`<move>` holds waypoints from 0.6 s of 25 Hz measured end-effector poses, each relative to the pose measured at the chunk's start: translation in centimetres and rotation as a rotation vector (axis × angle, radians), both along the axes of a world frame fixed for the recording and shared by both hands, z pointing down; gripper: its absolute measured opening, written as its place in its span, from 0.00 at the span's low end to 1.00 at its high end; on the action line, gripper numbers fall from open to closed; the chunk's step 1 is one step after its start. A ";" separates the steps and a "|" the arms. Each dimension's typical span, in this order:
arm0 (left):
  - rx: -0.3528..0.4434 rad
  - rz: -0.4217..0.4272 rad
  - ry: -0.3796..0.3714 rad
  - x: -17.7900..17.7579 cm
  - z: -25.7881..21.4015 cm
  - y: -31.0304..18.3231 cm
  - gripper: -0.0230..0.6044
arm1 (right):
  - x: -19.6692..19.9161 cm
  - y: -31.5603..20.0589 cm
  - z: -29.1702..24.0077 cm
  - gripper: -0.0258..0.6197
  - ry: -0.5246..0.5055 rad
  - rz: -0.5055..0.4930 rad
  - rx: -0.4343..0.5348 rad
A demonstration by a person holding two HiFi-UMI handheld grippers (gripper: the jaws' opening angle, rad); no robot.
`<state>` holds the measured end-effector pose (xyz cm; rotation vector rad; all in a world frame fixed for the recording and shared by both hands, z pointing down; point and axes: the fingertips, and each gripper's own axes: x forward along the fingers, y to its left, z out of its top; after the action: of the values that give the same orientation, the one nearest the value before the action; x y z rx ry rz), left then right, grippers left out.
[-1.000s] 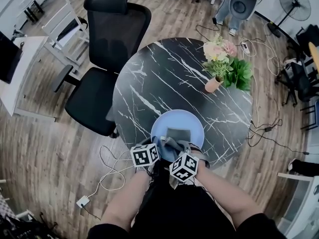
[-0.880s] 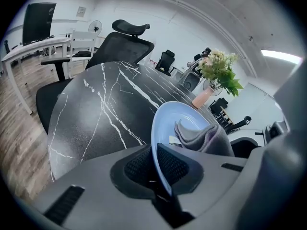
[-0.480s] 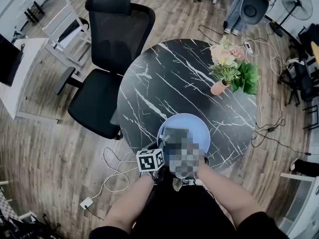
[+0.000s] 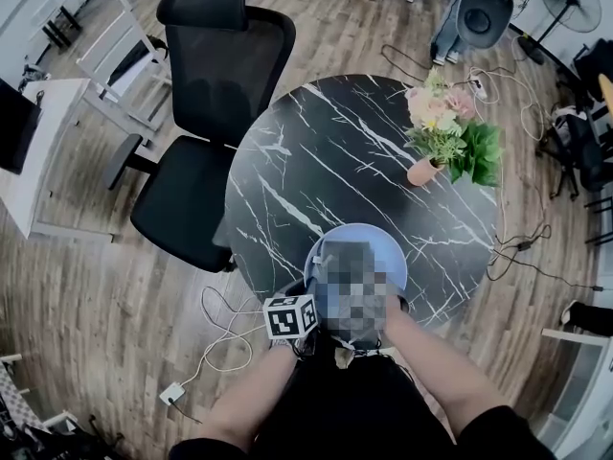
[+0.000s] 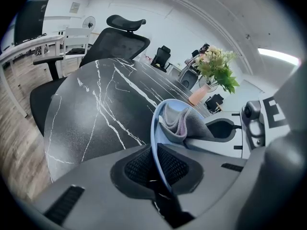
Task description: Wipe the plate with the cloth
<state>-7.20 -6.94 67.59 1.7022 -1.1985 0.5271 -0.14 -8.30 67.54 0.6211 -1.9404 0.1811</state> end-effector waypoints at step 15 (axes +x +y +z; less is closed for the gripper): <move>-0.007 -0.001 0.007 0.0 0.0 -0.1 0.11 | 6.3 -4.7 0.2 0.13 0.076 0.159 0.020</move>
<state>-7.24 -7.03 67.60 1.6966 -1.1912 0.5243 6.11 -13.03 67.71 0.7854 -1.8217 0.2346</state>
